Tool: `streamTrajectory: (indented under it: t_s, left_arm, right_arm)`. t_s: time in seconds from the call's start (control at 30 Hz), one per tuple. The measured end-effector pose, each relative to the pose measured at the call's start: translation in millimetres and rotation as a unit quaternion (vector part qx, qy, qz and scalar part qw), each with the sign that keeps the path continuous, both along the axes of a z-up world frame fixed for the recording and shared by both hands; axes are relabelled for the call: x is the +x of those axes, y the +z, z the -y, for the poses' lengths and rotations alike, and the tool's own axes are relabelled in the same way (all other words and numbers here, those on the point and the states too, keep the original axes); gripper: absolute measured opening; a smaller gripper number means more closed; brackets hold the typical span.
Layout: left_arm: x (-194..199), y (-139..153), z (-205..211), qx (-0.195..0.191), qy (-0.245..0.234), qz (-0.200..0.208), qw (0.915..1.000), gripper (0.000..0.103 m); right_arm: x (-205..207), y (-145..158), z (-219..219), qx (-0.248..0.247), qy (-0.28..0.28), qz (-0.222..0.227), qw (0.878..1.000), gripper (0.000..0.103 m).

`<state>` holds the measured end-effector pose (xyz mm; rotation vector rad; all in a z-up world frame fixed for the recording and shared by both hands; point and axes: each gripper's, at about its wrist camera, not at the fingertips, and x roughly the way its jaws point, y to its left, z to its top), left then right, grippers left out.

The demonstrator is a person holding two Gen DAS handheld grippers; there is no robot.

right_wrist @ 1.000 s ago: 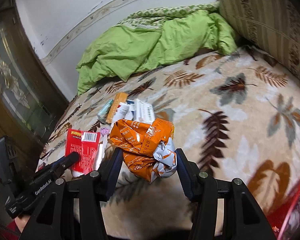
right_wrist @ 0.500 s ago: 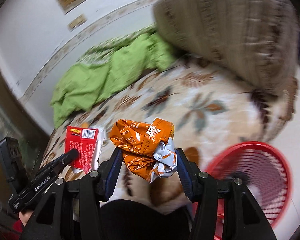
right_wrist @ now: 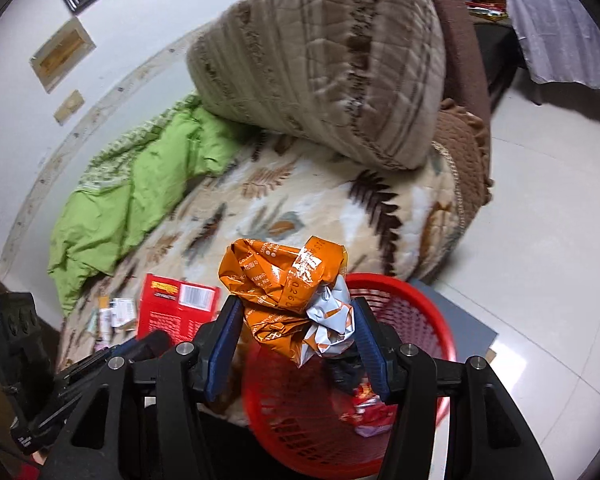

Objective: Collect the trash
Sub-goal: 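Carry both items over the red basket and open both tools to drop them, then move both open tools back over the remaining trash on the bed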

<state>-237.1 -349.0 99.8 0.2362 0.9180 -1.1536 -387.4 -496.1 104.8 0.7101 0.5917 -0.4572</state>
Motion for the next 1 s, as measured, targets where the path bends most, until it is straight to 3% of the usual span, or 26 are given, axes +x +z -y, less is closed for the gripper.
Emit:
streamTrajectory:
  t_s: [0.07,0.1,0.37,0.63,1.0]
  left_arm:
    - [1,-4,1,0.002,0.007,-0.014,0.9999,0.053]
    - [1,-3,-1,-0.004,0.010,-0.014,0.9998,0.054]
    - [11,10,-31,-0.015,0.045,0.014,0.9988,0.054]
    - [40,22,-90,-0.023,0.122,0.033,0.9917,0.055]
    - [86,33,-199,-0.034,0.253,0.041,0.9660,0.056]
  right_arm:
    - [-1,-4,5,0.010,-0.002,-0.002,1.000,0.062]
    - [-2,-5,5,0.009,-0.003,-0.003,1.000,0.064]
    - [8,-1,0,0.007,0.010,0.012,1.000,0.067]
    - [71,5,-49,0.004,0.109,0.023,0.994,0.067]
    - [152,5,-119,-0.004,0.210,0.020,0.978,0.067]
